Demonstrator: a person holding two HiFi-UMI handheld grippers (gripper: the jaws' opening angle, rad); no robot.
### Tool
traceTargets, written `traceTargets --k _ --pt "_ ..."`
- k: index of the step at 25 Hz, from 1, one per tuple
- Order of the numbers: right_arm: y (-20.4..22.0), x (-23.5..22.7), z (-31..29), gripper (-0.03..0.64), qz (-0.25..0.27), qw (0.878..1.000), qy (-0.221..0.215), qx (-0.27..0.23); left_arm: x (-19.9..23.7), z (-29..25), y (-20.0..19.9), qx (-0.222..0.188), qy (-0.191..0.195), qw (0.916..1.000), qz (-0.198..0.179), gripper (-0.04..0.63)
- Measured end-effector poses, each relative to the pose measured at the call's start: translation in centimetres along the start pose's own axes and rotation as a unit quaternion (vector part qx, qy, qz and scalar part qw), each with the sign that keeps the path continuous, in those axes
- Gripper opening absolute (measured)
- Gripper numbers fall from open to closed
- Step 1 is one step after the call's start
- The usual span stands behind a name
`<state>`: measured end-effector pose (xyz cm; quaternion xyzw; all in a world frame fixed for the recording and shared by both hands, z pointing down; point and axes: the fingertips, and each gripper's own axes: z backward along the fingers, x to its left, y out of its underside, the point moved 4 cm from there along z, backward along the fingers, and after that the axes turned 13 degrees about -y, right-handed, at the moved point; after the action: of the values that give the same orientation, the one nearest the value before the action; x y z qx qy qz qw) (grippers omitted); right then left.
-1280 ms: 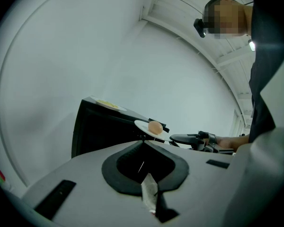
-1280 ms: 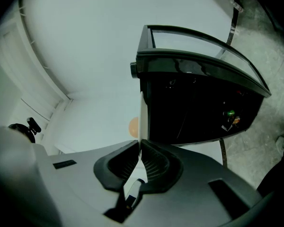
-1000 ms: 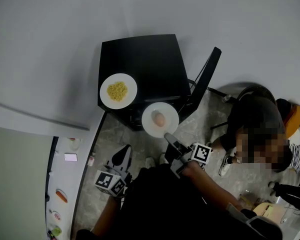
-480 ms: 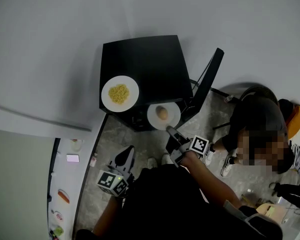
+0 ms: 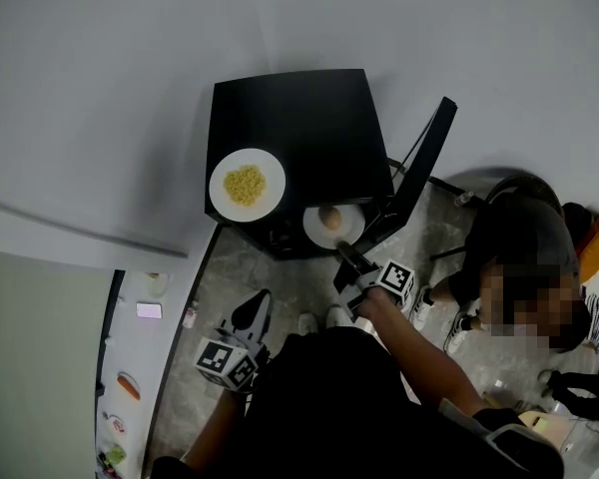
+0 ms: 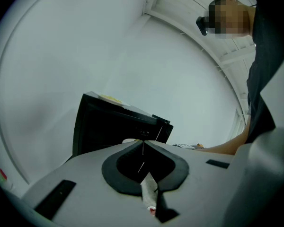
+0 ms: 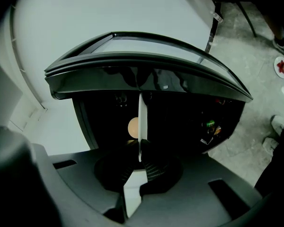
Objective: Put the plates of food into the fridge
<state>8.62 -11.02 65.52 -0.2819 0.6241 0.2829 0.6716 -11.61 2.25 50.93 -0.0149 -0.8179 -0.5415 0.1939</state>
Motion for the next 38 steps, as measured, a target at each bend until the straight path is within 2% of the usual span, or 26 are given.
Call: traceTargets --k 14,38 --pt "-1.5 -1.7 -3.3 0.031 -0.025 0.998 0.001 -0.062 0.2 -0.3 0.0 -0.003 -0.007 0.9999 0.007 0.025" --pt "-3.4 -2.2 -6.5 0.031 -0.017 0.996 0.012 -0.088 0.5 -1.1 -1.1 -0.013 -0.007 0.9998 0.012 0.025"
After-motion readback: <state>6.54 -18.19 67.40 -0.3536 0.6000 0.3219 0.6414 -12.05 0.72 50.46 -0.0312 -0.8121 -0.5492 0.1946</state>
